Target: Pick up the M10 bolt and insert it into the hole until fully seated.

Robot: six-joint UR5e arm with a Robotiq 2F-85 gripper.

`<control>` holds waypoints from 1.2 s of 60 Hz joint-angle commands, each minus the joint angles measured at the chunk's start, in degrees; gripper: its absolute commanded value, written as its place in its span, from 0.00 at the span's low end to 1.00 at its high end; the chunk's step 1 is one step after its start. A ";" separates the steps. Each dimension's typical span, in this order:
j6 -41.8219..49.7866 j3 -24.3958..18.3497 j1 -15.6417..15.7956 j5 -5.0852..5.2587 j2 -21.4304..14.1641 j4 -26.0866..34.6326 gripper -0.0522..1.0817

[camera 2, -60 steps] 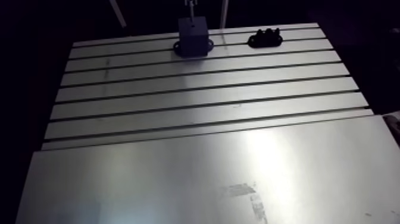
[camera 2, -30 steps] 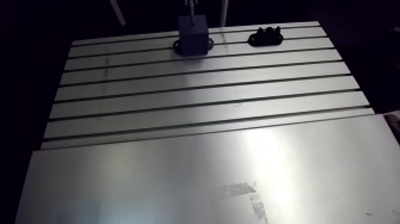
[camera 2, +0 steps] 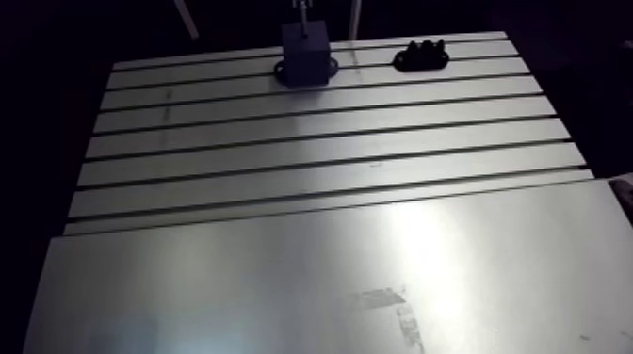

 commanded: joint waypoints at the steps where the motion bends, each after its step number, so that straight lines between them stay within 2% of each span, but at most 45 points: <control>1: 0.00 -0.02 0.00 -0.22 0.06 -0.04 1.00; 72: 0.00 0.07 0.00 0.04 0.58 -0.39 0.99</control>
